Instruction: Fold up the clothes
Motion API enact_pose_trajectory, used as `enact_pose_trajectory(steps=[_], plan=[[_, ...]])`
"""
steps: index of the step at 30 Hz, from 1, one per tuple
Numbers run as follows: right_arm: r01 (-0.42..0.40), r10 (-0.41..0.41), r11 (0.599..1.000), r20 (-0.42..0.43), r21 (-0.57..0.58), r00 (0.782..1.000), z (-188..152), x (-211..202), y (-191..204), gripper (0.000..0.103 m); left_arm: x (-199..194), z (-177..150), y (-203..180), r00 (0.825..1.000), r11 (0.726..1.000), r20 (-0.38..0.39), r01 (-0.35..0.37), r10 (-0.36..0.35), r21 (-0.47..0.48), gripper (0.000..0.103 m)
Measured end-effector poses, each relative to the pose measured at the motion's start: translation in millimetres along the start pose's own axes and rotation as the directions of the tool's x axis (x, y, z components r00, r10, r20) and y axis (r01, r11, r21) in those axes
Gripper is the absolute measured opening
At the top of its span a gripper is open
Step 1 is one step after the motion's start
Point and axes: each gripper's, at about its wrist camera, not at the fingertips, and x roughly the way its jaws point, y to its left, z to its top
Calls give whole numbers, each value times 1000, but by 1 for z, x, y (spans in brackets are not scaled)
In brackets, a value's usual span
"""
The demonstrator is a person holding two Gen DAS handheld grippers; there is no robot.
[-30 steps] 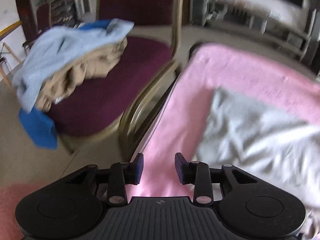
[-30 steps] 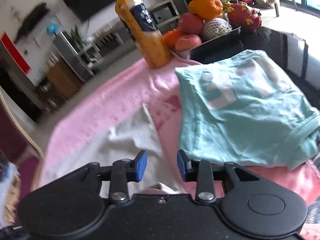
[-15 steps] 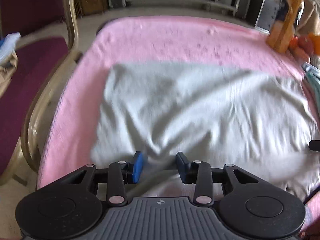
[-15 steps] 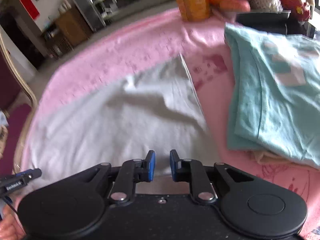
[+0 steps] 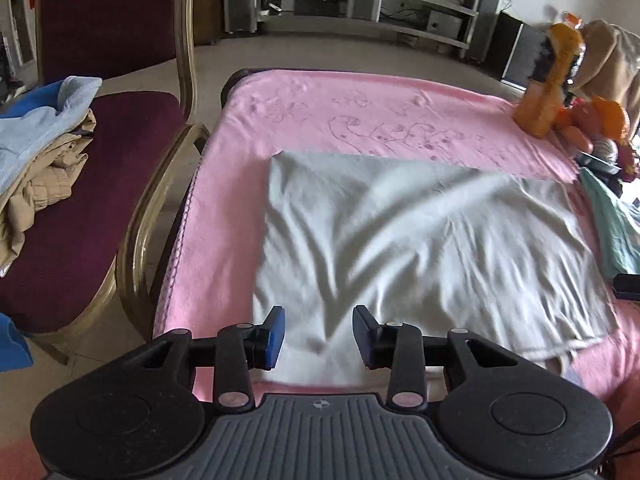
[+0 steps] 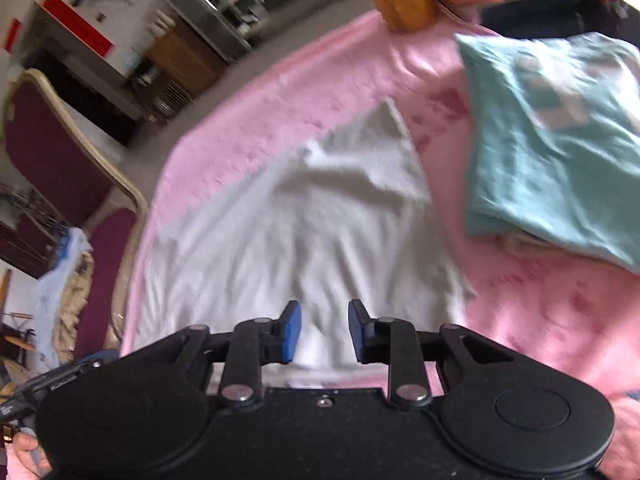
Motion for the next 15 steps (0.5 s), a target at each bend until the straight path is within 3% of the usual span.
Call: enact_pose_trajectory(steps=[10, 15], plan=[[-17, 15, 980, -9, -199, 1000, -7, 56, 38, 24, 43, 8, -43, 999, 994, 20, 23, -25, 109, 22], [31, -75, 929, -105, -369, 992, -26, 82, 56, 24, 54, -10, -59, 995, 969, -99, 17, 8, 245, 24]])
